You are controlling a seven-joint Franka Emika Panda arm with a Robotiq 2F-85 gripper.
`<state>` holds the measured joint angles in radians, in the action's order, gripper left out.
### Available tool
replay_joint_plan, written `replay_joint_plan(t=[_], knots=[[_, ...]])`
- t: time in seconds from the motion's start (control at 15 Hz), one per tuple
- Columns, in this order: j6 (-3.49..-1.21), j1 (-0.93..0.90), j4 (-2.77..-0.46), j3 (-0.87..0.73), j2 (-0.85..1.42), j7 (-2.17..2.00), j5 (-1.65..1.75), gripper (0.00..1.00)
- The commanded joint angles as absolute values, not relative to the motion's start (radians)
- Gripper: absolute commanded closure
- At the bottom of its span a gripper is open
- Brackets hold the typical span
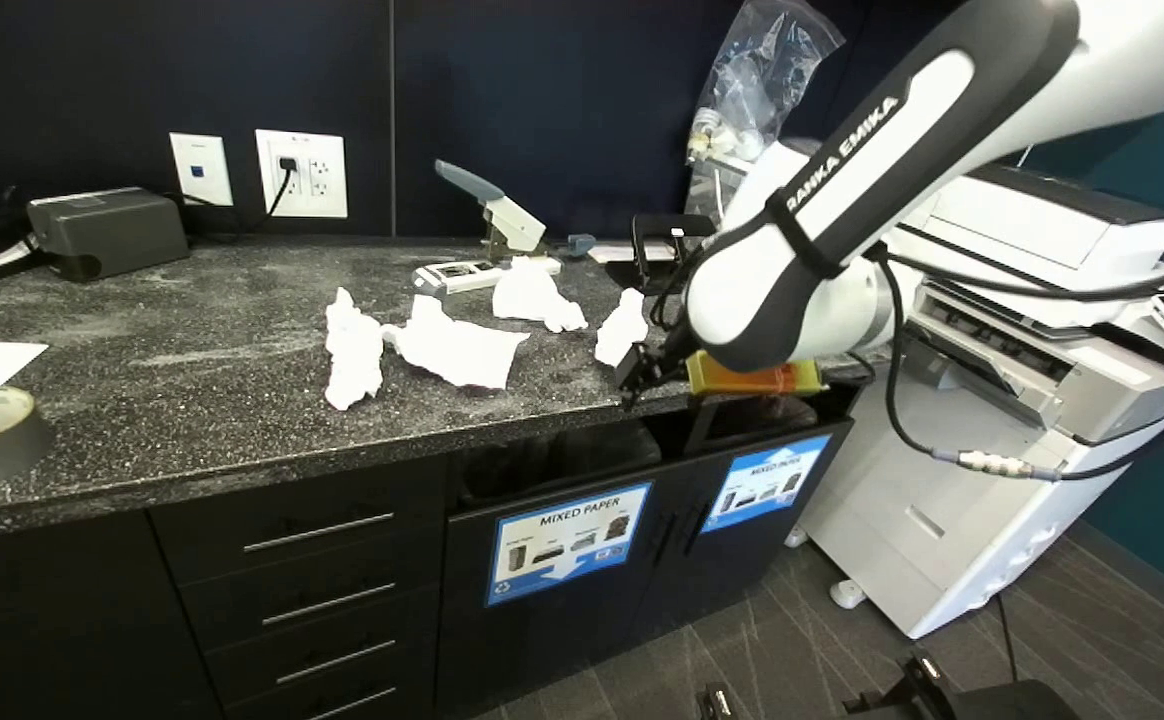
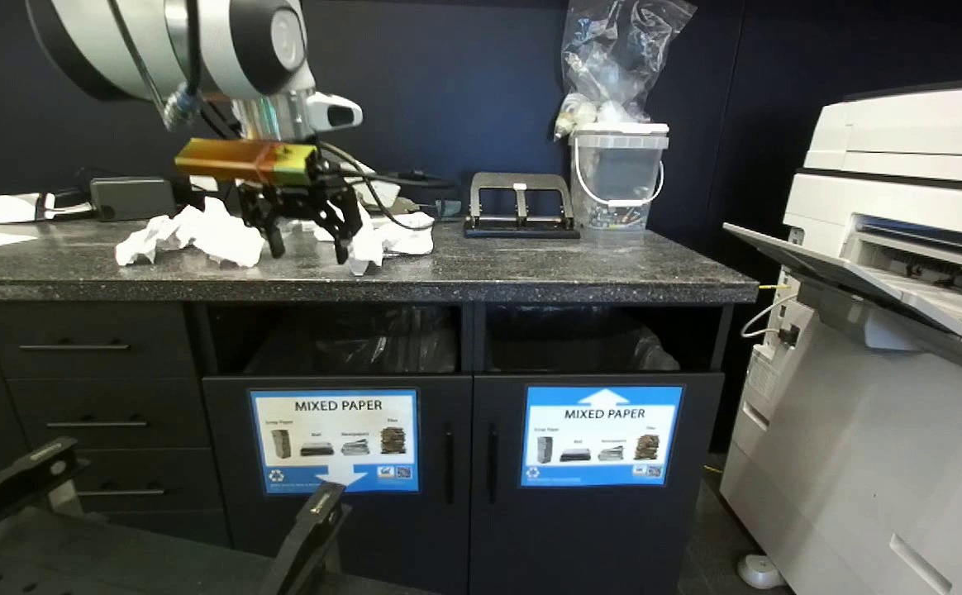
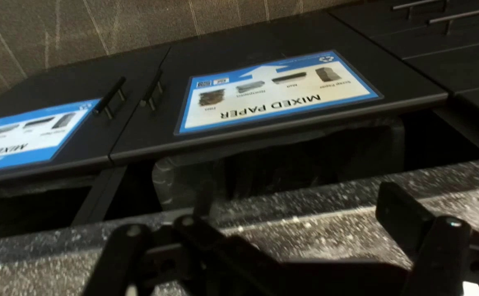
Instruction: Put the tissues into the rubbish bin.
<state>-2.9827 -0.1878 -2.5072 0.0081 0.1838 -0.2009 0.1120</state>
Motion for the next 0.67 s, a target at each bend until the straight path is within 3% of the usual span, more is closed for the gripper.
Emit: replay_joint_plan(t=[0.0, 0.27, 0.6], knots=[[-2.756, -0.271, -2.414, -0.007, 0.037, -0.297, 0.201, 0.0], [-2.635, -0.223, -2.267, 0.081, 0.044, -0.284, 0.304, 0.0], [-2.648, -0.199, -2.14, 0.078, 0.174, -0.281, 0.327, 0.0]])
